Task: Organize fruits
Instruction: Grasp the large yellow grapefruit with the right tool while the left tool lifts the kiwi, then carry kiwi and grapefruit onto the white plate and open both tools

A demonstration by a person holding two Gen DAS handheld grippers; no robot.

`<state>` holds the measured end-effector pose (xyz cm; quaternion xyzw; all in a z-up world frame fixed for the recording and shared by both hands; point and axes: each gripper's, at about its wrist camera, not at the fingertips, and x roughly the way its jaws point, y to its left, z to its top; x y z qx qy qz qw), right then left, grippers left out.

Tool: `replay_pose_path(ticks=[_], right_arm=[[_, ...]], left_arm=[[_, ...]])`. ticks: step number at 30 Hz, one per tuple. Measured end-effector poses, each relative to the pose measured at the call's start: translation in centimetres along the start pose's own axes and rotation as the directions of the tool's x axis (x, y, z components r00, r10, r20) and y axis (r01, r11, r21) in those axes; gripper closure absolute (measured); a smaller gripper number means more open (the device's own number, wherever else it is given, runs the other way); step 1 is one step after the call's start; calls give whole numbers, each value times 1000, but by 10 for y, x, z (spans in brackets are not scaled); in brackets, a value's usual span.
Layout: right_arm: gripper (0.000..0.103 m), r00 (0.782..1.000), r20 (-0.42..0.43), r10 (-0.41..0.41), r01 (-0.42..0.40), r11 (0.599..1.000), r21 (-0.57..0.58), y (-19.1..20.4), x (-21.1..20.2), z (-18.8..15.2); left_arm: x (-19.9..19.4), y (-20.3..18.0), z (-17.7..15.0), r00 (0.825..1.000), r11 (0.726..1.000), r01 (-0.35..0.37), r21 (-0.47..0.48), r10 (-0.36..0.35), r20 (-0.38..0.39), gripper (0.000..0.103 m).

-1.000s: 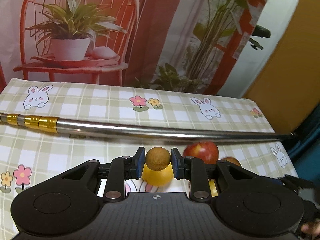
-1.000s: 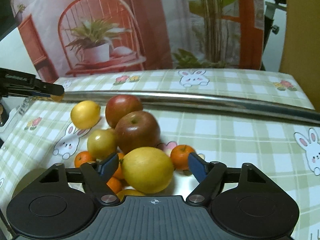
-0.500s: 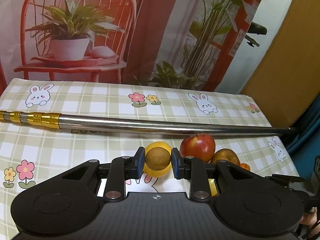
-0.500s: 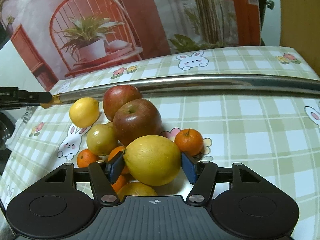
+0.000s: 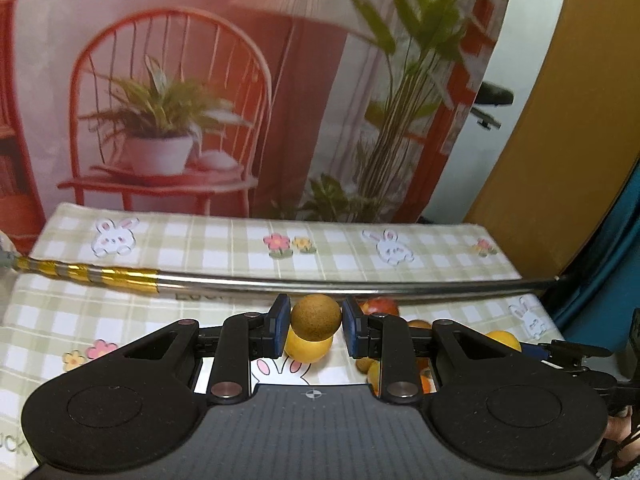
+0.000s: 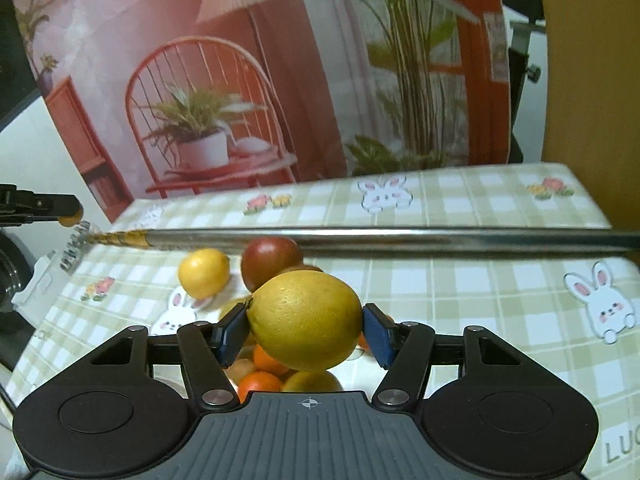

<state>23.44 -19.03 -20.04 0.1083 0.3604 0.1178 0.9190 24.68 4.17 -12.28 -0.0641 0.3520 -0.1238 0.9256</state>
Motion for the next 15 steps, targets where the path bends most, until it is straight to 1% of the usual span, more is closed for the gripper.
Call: replay_pose_path(ticks=[4, 8, 11, 15], right_arm=[[46, 1000, 25, 5, -5, 1000, -12, 8, -24, -2], [46, 999, 42, 15, -14, 1000, -9, 17, -47, -12], [46, 999, 44, 26, -26, 1000, -1, 27, -61, -25], [46, 998, 25, 50, -50, 999, 3, 42, -72, -49]], left_arm=[[-35, -6, -3, 999, 1000, -18, 13, 18, 35, 73], [-67, -8, -13, 998, 999, -41, 23, 40, 53, 73], [-87, -6, -27, 997, 998, -52, 18, 51, 50, 73], [-107, -7, -54, 998, 998, -55, 18, 54, 36, 73]])
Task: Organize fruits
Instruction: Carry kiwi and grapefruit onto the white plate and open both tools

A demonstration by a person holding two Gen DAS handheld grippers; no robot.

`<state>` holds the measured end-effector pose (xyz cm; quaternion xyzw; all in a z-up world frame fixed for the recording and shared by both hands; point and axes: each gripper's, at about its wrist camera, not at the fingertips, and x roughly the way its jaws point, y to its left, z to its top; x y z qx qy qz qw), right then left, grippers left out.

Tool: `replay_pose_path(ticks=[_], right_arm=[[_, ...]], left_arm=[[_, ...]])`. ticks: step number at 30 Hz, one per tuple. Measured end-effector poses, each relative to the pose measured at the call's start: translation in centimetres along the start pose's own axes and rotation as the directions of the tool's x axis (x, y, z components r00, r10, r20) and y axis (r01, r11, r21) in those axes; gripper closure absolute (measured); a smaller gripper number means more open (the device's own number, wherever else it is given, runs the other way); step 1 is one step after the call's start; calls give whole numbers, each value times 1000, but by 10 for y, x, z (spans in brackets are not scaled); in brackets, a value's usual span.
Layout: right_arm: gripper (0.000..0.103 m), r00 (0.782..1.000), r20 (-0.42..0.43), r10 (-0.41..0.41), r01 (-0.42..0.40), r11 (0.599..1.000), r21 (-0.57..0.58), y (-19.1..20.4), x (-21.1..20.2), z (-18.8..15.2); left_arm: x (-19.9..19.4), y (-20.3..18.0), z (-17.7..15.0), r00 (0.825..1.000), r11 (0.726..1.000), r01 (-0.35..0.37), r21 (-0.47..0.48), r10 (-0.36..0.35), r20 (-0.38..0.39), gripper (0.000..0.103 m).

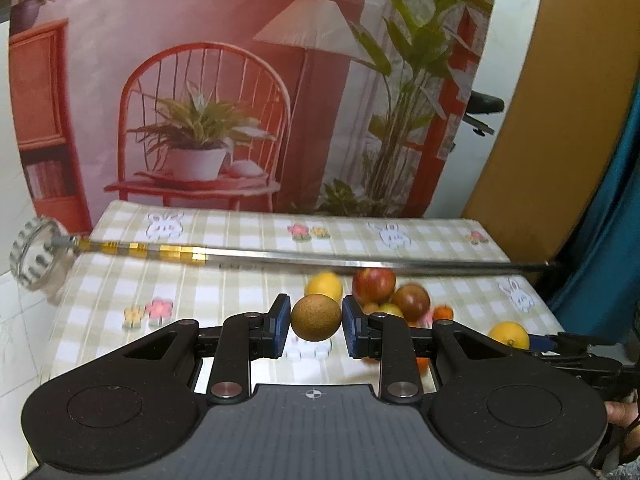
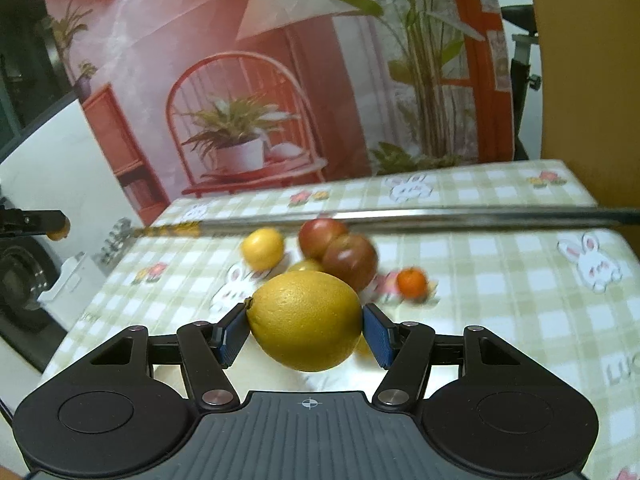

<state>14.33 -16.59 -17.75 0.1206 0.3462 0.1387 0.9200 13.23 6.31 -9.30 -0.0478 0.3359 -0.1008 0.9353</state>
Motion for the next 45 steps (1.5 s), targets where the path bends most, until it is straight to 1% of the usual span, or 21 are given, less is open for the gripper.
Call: replay_pose_path(ticks=[3, 7, 11, 13, 15, 17, 19, 23, 25, 28, 32, 36, 40, 45], right_arm=[[46, 1000, -29, -1, 0, 1000, -24, 13, 0, -19], [46, 997, -80, -17, 11, 997, -74, 32, 9, -40], [46, 993, -113, -47, 26, 983, -179, 54, 19, -57], [46, 991, -127, -47, 21, 980, -199, 58, 23, -63], [46, 989, -141, -44, 15, 980, -199, 58, 28, -67], [46, 988, -151, -41, 11, 981, -194, 55, 33, -68], [46, 987, -157, -38, 8, 983, -185, 53, 37, -69], [46, 987, -159, -23, -5, 985, -175, 50, 43, -72], [46, 986, -164, -17, -13, 984, -177, 50, 46, -74], [45, 986, -168, -14, -16, 983, -181, 50, 49, -76], [45, 988, -155, -11, -20, 981, -193, 51, 49, -79], [45, 986, -167, 0, -31, 982, -185, 51, 51, -82], [45, 985, -175, 2, -36, 981, -191, 54, 52, -86], [45, 985, -174, 4, -36, 982, -185, 54, 52, -87]], left_arm=[[-3, -4, -23, 1000, 1000, 10, 10, -10, -16, 73], [8, -10, -55, 998, 999, 36, -3, -36, -49, 73], [28, -14, -85, 996, 1000, 30, -7, -31, -78, 73], [40, -14, -97, 995, 1000, 20, -5, -21, -98, 73], [49, -17, -107, 994, 1000, 6, 25, -3, -110, 73], [57, -21, -113, 993, 997, -10, 74, 18, -120, 73], [64, -23, -117, 991, 995, -10, 99, 23, -133, 73], [73, -20, -124, 988, 996, 26, 89, -12, -155, 73], [76, -21, -128, 987, 995, 31, 99, -15, -163, 73], [80, -27, -136, 984, 992, 28, 124, -5, -177, 73], [84, -27, -144, 978, 993, 35, 115, -10, -206, 73], [87, -28, -149, 976, 992, 19, 128, 9, -217, 73], [88, -27, -151, 975, 992, 16, 121, 11, -223, 73], [87, -28, -152, 977, 991, 10, 130, 17, -211, 73]])
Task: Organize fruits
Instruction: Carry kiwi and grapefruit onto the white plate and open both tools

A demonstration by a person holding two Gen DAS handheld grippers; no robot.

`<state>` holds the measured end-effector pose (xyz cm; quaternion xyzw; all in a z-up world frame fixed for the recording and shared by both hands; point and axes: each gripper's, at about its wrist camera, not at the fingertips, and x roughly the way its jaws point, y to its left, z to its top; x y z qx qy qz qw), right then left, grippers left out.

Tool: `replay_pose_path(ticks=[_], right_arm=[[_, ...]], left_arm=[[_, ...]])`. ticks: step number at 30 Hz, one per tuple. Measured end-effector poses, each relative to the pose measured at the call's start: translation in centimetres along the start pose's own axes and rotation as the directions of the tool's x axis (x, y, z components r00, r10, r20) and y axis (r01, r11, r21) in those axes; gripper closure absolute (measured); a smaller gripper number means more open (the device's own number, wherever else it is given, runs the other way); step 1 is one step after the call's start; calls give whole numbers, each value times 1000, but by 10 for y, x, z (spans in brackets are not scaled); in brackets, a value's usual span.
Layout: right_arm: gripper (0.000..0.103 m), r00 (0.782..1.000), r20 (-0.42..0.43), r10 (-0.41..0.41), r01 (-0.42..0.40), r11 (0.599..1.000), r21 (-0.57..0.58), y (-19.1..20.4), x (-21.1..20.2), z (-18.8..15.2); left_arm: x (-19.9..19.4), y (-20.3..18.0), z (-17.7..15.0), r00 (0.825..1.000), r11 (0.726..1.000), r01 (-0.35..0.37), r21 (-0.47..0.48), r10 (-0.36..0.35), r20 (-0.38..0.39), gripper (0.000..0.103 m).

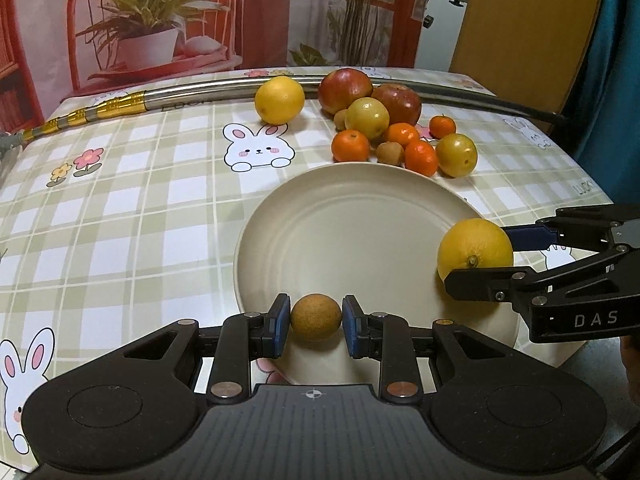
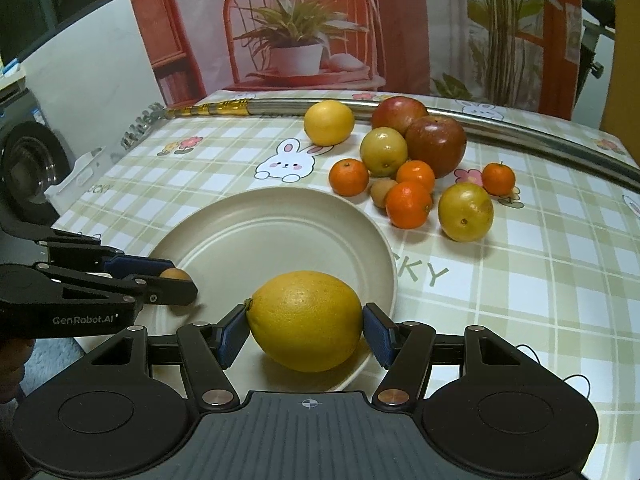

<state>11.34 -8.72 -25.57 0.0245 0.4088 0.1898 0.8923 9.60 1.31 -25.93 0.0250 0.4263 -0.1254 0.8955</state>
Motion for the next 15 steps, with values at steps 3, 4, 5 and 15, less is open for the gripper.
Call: replay_pose_path(ticks=[3, 4, 5, 15], right_arm=[[45, 1000, 2, 0, 0, 1000, 5, 0, 0, -1], [45, 1000, 2, -1, 1, 1000, 6, 0, 0, -1], [45, 1000, 3, -1, 1, 1000, 7, 0, 0, -1], [37, 1000, 19, 22, -23, 999, 33, -1, -2, -2]], left_arm=[[1, 0, 0, 1000, 1000, -7, -4, 7, -3, 73], [1, 1, 0, 1000, 1000, -7, -11, 7, -6, 73], [1, 2, 0, 1000, 1000, -4, -21, 4, -7, 73], [1, 5, 0, 1000, 999, -7, -48, 6, -8, 73]])
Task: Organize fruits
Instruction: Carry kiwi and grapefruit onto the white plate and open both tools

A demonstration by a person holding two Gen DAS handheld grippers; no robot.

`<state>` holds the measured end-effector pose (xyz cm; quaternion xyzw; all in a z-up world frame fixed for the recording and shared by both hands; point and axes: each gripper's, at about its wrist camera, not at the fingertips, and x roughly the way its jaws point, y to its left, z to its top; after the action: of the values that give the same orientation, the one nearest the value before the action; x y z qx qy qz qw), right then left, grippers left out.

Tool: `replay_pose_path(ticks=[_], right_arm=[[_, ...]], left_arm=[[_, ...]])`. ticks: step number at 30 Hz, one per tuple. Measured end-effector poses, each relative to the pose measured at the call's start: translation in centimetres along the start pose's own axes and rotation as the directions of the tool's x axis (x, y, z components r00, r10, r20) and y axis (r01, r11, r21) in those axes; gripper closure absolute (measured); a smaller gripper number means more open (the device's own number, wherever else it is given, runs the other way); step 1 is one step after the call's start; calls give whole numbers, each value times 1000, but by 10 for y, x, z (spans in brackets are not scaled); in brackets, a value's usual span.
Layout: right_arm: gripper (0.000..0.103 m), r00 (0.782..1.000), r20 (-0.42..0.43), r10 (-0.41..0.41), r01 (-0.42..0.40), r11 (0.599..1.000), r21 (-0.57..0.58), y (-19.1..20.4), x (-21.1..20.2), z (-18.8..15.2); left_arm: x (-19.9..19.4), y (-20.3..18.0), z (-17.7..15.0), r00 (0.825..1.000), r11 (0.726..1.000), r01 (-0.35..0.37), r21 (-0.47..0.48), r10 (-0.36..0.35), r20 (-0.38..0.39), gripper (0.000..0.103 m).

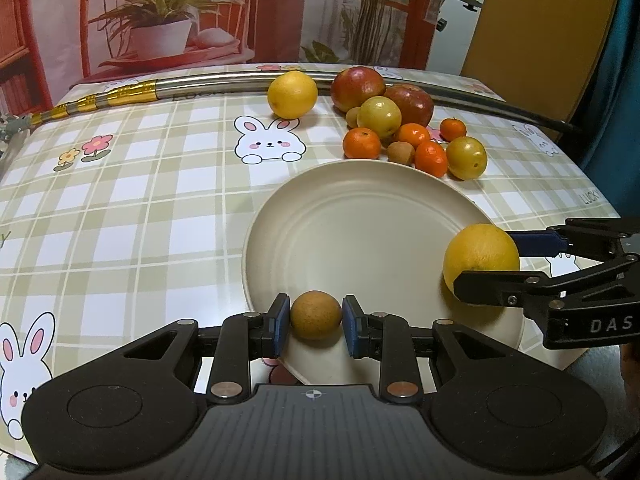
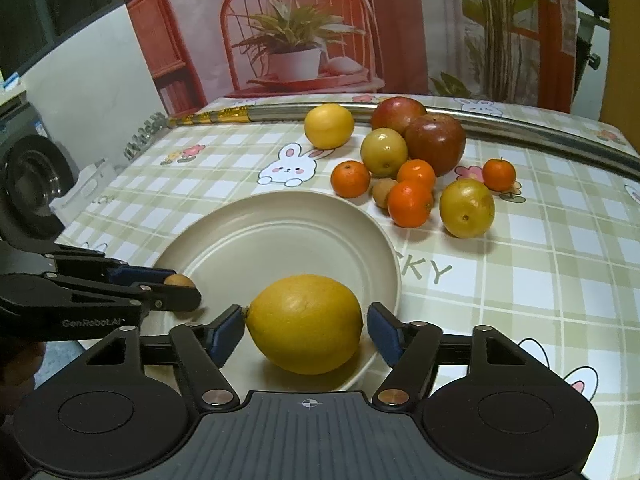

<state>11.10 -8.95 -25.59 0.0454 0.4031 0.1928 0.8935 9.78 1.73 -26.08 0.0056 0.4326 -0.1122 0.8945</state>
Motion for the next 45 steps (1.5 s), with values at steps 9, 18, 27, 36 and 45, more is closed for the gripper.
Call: replay_pose_path(ticks=[9, 18, 27, 36, 45], right_arm=[[35, 1000, 12, 3, -4, 1000, 11, 1, -2, -1], [31, 999, 49, -5, 4, 1000, 20, 1, -9, -1], [31, 996, 86, -18, 15, 999, 35, -1, -15, 1], [31, 995, 97, -25, 21, 999, 46, -2, -16, 2], [31, 990, 132, -50, 45, 998, 43, -8, -25, 10]], left_arm=[[-5, 1, 0, 1000, 1000, 3, -5, -3, 23, 63], [-10, 1, -1, 999, 1000, 10, -8, -10, 48, 63], [-12, 3, 0, 998, 1000, 11, -11, -11, 58, 63], [-12, 3, 0, 998, 1000, 12, -11, -11, 60, 63], [-19, 9, 16, 996, 1000, -11, -15, 13, 88, 63]])
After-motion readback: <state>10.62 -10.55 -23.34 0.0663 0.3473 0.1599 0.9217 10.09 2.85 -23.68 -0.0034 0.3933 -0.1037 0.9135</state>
